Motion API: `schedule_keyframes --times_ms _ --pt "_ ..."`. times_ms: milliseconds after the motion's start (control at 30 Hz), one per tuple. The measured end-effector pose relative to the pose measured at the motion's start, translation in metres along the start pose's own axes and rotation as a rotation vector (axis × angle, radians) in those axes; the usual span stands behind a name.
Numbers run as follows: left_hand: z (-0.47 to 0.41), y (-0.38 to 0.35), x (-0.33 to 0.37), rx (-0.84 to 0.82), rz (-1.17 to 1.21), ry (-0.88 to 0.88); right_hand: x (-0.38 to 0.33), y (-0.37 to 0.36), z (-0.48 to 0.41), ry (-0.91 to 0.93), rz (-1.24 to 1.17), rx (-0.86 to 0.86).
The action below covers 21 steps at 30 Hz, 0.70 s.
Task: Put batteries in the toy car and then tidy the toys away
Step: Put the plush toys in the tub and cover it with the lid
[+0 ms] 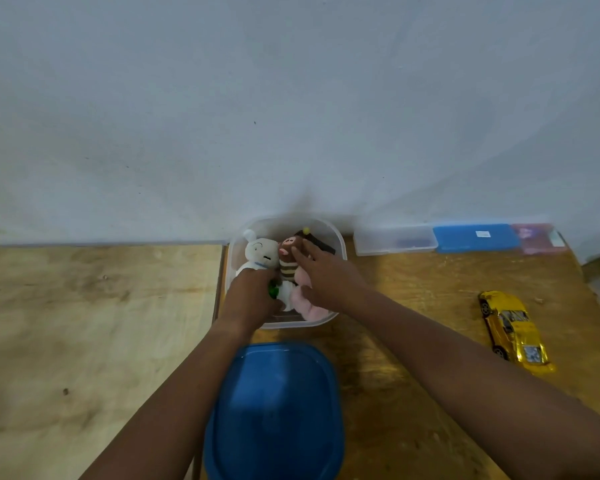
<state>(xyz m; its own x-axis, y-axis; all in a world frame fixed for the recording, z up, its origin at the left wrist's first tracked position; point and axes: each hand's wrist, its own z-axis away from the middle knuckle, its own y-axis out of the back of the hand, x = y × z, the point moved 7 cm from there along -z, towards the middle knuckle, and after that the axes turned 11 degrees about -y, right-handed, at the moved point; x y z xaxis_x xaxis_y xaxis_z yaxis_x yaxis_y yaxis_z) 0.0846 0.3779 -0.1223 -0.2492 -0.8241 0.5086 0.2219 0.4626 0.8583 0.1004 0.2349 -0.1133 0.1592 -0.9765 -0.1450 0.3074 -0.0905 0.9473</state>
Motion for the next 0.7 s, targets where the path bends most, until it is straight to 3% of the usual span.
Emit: schedule_keyframes --times_ms 467,700 --pt "0.004 0.000 0.001 -0.026 -0.064 -0.068 -0.003 -0.013 -0.006 0.022 0.205 0.103" --pt "0.017 0.002 0.003 0.028 -0.017 -0.057 0.001 -0.011 -0.002 -0.009 0.066 0.062"
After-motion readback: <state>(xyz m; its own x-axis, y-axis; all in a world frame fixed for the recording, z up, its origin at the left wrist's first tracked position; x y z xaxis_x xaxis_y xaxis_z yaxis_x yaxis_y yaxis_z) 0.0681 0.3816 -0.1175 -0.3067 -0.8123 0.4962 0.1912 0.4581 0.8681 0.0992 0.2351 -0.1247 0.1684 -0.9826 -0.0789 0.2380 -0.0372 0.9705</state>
